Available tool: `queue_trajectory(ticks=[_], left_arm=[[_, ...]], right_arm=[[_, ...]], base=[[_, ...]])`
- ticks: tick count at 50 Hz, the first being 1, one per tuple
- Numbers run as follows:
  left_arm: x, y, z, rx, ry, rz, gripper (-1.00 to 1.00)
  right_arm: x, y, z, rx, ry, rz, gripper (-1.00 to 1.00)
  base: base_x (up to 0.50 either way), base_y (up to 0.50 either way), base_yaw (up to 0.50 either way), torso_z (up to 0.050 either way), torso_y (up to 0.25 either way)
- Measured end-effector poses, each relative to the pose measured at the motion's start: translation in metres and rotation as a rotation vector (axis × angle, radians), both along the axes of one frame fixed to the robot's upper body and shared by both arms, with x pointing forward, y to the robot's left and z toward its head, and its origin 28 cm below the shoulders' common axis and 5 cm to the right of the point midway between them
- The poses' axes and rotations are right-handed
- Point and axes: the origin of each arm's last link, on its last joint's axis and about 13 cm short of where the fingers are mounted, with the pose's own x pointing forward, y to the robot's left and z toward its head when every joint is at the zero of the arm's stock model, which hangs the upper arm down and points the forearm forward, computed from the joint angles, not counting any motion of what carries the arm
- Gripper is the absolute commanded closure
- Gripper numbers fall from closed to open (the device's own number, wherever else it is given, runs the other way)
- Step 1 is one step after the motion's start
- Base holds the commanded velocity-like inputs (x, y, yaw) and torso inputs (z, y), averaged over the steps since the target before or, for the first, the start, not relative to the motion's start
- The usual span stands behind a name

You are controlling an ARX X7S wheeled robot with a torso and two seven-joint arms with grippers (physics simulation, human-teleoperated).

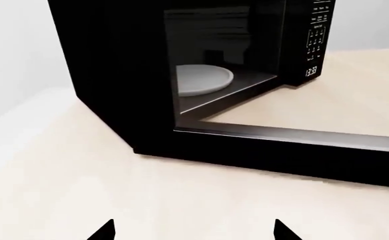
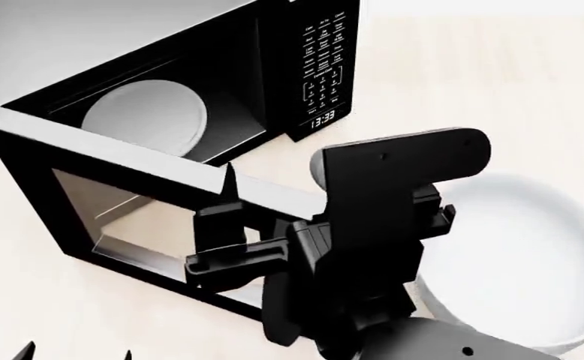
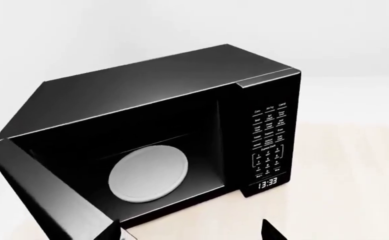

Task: Open the microwave.

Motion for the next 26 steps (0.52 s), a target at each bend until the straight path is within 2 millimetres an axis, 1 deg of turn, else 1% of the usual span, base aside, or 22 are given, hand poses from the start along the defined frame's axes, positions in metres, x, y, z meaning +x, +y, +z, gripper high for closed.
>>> queue_trajectory(ticks=[14, 26], left_arm=[[0.000, -0.001, -0.001, 0.005, 0.002, -0.004, -1.00], [0.000, -0.001, -0.001, 0.007, 0.004, -0.004, -1.00]], right_arm=[[-0.029, 0.008, -0.004, -0.029, 0.002, 0.044, -1.00], [-0.045, 0.012, -0.008, -0.012, 0.015, 0.111, -1.00]], base=[[0.00, 0.00, 0.00, -0.003, -0.007], [0.00, 0.00, 0.00, -0.002, -0.005]])
